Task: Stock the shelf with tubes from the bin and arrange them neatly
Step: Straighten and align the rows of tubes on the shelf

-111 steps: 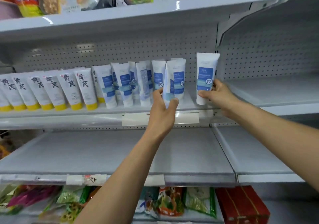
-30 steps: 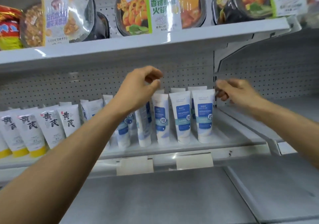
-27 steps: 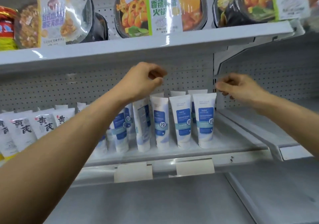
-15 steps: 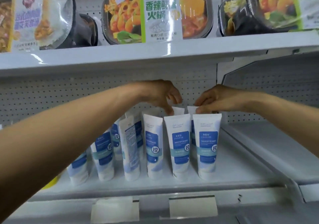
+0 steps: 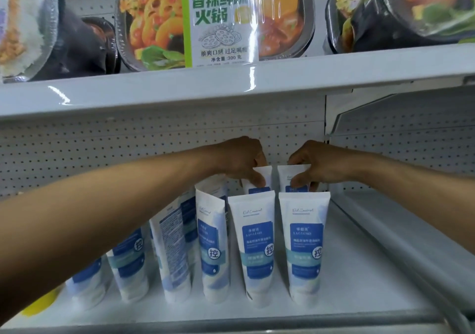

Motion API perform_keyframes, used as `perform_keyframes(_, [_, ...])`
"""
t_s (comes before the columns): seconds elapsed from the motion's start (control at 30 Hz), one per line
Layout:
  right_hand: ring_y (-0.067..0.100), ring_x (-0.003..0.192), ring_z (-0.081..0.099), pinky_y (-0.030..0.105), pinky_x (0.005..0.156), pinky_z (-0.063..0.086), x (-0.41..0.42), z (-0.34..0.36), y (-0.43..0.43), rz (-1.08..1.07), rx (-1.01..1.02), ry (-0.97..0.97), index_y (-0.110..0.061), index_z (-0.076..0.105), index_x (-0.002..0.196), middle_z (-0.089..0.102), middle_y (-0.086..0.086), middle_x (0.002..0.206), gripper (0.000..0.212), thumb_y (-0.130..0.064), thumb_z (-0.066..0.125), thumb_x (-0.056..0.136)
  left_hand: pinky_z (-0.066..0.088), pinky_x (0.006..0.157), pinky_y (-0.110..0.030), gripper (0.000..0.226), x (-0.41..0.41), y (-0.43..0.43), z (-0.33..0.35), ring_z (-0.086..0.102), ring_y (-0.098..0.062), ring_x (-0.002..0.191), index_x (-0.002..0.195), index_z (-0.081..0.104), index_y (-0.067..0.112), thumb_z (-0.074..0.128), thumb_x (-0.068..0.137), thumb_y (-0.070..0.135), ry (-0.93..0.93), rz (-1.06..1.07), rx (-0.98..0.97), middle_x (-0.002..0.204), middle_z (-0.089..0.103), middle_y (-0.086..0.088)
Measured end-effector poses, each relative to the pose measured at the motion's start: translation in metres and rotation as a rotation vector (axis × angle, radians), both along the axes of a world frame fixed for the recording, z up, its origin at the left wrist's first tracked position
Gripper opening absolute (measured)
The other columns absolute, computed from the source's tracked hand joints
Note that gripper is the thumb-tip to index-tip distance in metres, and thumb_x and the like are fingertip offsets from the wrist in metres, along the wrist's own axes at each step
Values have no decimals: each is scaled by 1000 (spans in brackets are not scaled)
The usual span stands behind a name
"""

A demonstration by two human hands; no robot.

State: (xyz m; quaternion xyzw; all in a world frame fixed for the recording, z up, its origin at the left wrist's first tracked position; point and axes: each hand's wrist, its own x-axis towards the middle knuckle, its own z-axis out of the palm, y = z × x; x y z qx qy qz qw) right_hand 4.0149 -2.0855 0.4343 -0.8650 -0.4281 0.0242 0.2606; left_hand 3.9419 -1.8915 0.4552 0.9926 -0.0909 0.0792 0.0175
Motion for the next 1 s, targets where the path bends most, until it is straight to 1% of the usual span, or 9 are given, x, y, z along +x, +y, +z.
perform_keyframes(0.1, [14,74,70,24,62,58,8,-2,1,12,22,30,-13,70,88,71,4,90,14,-17,78,78,54,81,-29,38,8,1,-2,62,-13,87,109,69,15,77,79,35,-25,11,5,110,69,1])
perform_keyframes(0.17, [10,70,68,21,60,56,11,-3,2,9,29,34,-12,70,90,71,4,91,16,-17,78,78,52,78,-26,38,12,2,-3,61,-12,86,110,69,14,77,80,35,-28,20,-4,111,69,1])
perform_keyframes(0.33, [8,71,65,20,61,56,18,-4,4,7,15,21,-10,69,97,69,5,96,21,-18,77,80,54,83,-27,38,17,3,-5,61,-11,87,112,68,15,76,81,35,-30,31,-8,113,68,1])
perform_keyframes(0.5, [21,82,69,25,67,59,22,-3,4,2,-4,23,-12,69,99,69,4,99,22,-19,77,80,54,85,-30,38,13,4,-4,60,-12,89,111,67,15,76,81,36,-2,26,-14,110,67,2])
perform_keyframes(0.6, [21,85,68,23,67,59,20,-1,4,3,-37,29,-15,67,101,67,1,101,25,-21,77,79,55,84,-29,36,10,4,-2,62,-13,89,110,66,15,77,80,32,35,5,0,103,65,4])
perform_keyframes(0.73, [22,90,66,29,73,60,19,1,6,-6,-66,30,-16,65,104,64,2,104,30,-21,79,78,54,85,-29,39,11,2,-2,62,-14,93,113,65,15,78,80,31,49,10,-6,104,63,6])
perform_keyframes(0.9, [25,93,66,36,78,59,21,0,5,2,-84,19,-17,64,104,65,3,104,29,-22,77,79,49,74,-23,30,16,3,-3,63,-14,87,104,65,19,78,79,30,42,-2,-7,96,63,7])
perform_keyframes(1.0, [24,94,66,38,80,59,22,1,5,11,-108,-1,-20,64,102,66,1,103,27,-25,78,78,51,77,-24,34,16,5,-4,64,-14,90,109,67,16,77,80,30,59,0,-18,102,67,6])
